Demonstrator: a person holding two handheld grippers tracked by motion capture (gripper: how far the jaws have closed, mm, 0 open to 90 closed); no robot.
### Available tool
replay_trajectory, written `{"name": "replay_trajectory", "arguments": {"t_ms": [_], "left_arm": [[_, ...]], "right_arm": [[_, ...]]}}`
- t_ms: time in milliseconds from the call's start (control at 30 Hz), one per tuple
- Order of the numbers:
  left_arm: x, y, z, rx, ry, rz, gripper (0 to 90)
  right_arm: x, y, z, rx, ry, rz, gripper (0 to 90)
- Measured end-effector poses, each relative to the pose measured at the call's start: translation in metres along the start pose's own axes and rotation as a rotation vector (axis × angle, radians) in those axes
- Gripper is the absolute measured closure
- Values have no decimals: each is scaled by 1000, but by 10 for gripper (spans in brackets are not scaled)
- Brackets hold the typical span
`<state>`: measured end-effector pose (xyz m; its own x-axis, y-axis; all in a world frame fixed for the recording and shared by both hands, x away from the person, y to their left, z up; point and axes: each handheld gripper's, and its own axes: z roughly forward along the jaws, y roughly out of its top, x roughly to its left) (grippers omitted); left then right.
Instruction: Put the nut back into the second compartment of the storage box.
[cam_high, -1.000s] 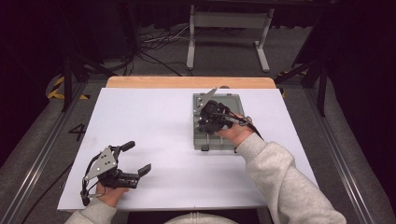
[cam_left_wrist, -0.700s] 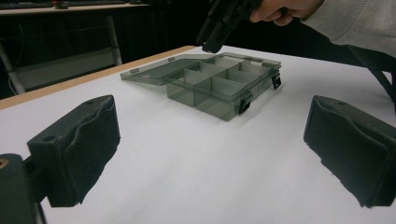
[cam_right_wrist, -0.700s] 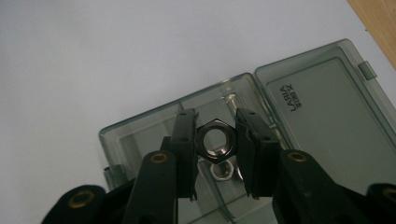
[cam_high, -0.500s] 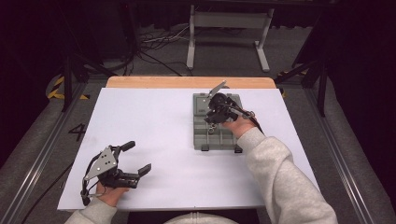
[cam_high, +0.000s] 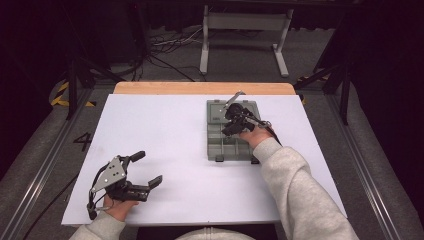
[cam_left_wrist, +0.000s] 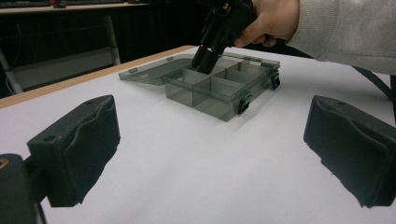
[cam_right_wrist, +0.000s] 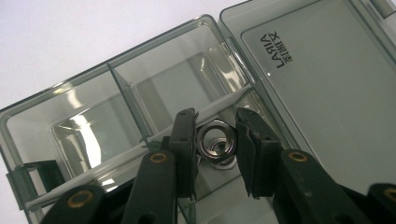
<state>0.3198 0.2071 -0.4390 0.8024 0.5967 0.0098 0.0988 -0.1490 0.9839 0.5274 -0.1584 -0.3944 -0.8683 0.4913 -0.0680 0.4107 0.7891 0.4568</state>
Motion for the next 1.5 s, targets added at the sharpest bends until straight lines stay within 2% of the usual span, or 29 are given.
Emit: {"name": "replay_trajectory", "arguments": {"t_ms": [167, 233, 333, 400, 433, 467, 533, 567, 700, 800, 900, 1000, 1100, 1133, 1200, 1233, 1267, 1433, 1500], "left_arm": [[0, 0, 0, 0, 0, -2, 42], [0, 0, 0, 0, 0, -3, 41], [0, 0, -1, 4, -3, 0, 41], [0, 0, -1, 4, -3, 1, 41], [0, 0, -1, 4, -3, 1, 41], [0, 0, -1, 2, -1, 0, 41], [0, 0, -1, 0, 0, -1, 40], [0, 0, -1, 0, 0, -1, 40], [0, 0, -1, 2, 3, -3, 40], [-1, 0, -1, 5, 0, -9, 40], [0, -1, 0, 8, -2, -6, 40], [-1, -1, 1, 12, -1, -3, 40], [0, -1, 1, 13, -1, -2, 40], [0, -1, 1, 14, -3, -3, 39], [0, -1, 1, 14, -3, -3, 39], [0, -1, 1, 14, -3, -6, 39], [0, -1, 1, 13, -3, -7, 39], [0, -1, 1, 6, -5, -11, 37], [0, -1, 1, 4, -4, -9, 37]], "right_arm": [[1, -1, -7, -22, -35, 13, 504], [1, -1, -14, -56, -50, 26, 380], [1, -2, -21, -89, -47, 37, 314], [4, -5, -32, -140, -56, 29, 234], [8, -9, -42, -191, -51, 26, 201], [10, -12, -47, -217, -47, 22, 184], [13, -19, -57, -276, -53, 31, 126], [13, -19, -57, -276, -53, 31, 126], [21, -40, -75, -412, -32, 36, 70], [29, -59, -86, -500, -35, 20, 39], [36, -80, -95, -625, -37, 20, 27], [43, -98, -102, -699, -58, 18, 21], [47, -111, -104, -729, -78, 16, 8], [50, -123, -106, -757, -92, 23, 6], [51, -135, -107, -780, -110, 36, 3], [51, -135, -107, -780, -110, 36, 3], [53, -146, -107, -798, -117, 54, 2], [55, -160, -105, -808, -123, 70, 0], [58, -173, -102, -831, -118, 87, 0]]}}
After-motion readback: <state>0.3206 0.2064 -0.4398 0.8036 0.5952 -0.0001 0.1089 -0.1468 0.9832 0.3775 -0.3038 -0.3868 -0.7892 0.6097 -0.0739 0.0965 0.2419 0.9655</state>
